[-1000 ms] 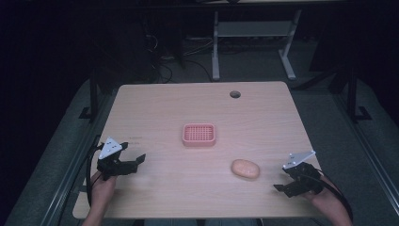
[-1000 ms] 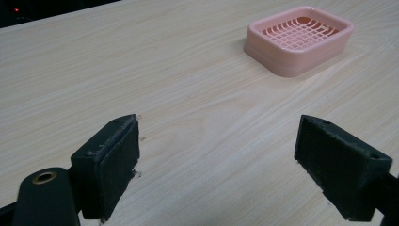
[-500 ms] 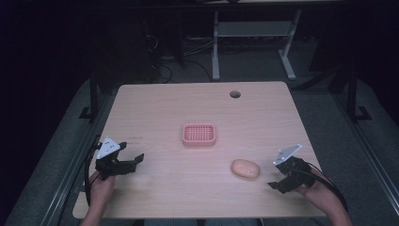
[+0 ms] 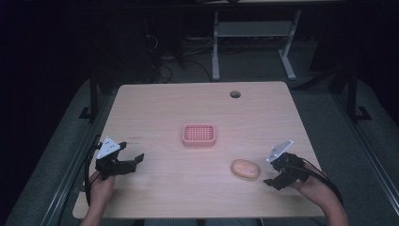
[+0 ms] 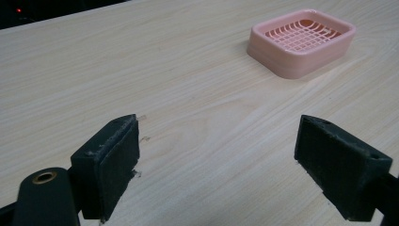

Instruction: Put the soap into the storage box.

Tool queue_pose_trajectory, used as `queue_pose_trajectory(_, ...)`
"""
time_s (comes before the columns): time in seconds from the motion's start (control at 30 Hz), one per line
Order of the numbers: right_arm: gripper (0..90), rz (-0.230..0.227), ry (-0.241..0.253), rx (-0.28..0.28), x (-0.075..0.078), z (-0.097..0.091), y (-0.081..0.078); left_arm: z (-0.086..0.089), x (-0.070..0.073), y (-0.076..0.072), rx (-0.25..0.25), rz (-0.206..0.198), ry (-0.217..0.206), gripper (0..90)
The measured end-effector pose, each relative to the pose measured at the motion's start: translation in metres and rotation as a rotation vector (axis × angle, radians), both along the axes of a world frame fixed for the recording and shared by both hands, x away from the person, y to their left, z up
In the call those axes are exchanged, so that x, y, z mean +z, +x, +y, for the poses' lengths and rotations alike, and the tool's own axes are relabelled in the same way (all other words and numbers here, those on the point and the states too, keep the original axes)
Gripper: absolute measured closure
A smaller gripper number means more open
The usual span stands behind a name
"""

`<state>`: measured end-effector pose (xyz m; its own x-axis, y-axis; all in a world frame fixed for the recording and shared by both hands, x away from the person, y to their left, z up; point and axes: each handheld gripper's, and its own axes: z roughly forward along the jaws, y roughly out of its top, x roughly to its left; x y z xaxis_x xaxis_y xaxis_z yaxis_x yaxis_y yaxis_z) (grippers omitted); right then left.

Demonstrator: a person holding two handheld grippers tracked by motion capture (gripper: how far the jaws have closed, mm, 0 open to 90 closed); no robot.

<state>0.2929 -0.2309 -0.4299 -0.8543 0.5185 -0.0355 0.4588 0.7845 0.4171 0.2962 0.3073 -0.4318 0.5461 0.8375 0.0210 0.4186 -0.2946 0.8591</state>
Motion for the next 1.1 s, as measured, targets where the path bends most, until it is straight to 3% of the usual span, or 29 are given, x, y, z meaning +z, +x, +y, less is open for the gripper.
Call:
queue_pose_trajectory(0.53,26.3,0.004,-0.012,0.057,0.006,0.022,0.010,0.000,0.000,0.000,0.001,0.001,0.001,14.2)
queue_pose_trajectory(1.1,26.3,0.030,-0.032,0.110,0.000,0.045,0.021,0.000,0.001,0.000,0.005,-0.003,0.001,14.2)
